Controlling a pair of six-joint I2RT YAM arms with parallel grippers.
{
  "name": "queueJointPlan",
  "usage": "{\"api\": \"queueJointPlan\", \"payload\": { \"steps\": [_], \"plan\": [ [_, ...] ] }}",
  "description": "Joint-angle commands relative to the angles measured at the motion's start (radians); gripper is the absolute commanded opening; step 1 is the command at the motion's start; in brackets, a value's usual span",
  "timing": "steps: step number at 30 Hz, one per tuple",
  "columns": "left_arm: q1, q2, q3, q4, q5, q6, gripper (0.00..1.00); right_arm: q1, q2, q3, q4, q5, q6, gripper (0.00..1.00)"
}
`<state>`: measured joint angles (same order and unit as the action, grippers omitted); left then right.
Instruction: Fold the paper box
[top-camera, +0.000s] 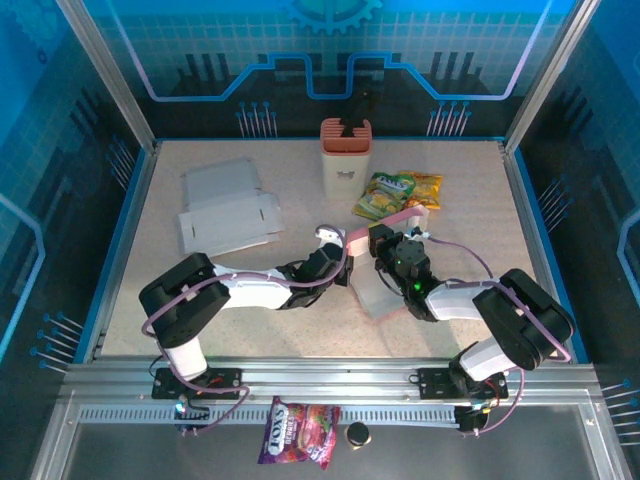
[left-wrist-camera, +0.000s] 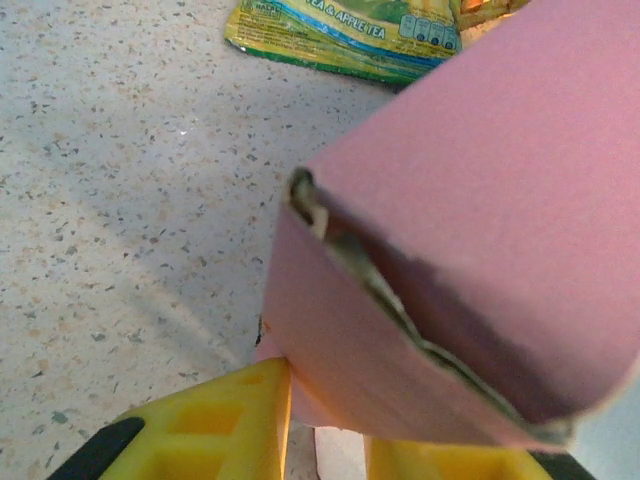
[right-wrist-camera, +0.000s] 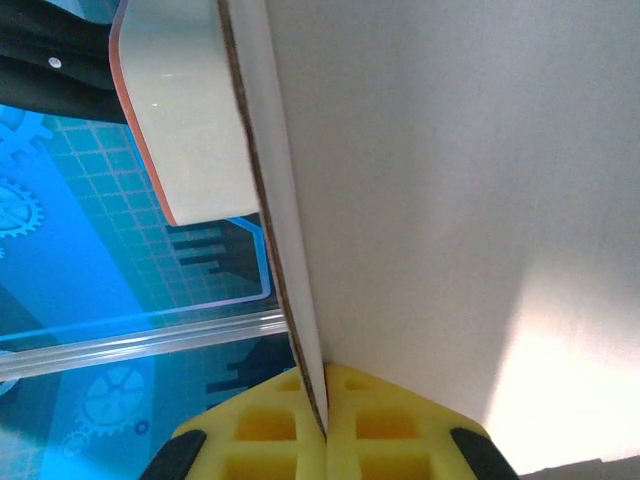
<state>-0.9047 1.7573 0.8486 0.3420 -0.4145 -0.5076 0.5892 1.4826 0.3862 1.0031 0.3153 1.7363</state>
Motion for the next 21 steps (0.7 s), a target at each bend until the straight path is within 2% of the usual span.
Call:
{"api": "queueJointPlan", "payload": {
  "steps": [1,7,11,18,21],
  "plan": [
    [-0.011,0.037,0.049,-0.013,-0.053,-0.034,0.24,0.036,-0.030,0.018,0.001,-0.004,0.031,0.00],
    [-0.022,0.060,0.089,-0.049,-0.091,-0.061,0.16,0.036,-0.049,0.016,-0.030,0.011,0.050,0.00],
    [-0.029,0.069,0.102,-0.064,-0.112,-0.075,0.00,0.038,-0.048,0.021,-0.045,0.015,0.066,0.00],
    [-0.031,0.085,0.144,-0.113,-0.128,-0.103,0.00,0.043,-0.053,0.034,-0.076,0.018,0.084,0.00],
    [-0.031,0.092,0.186,-0.190,-0.162,-0.128,0.00,0.050,-0.058,0.039,-0.096,0.023,0.095,0.00]
  ]
}}
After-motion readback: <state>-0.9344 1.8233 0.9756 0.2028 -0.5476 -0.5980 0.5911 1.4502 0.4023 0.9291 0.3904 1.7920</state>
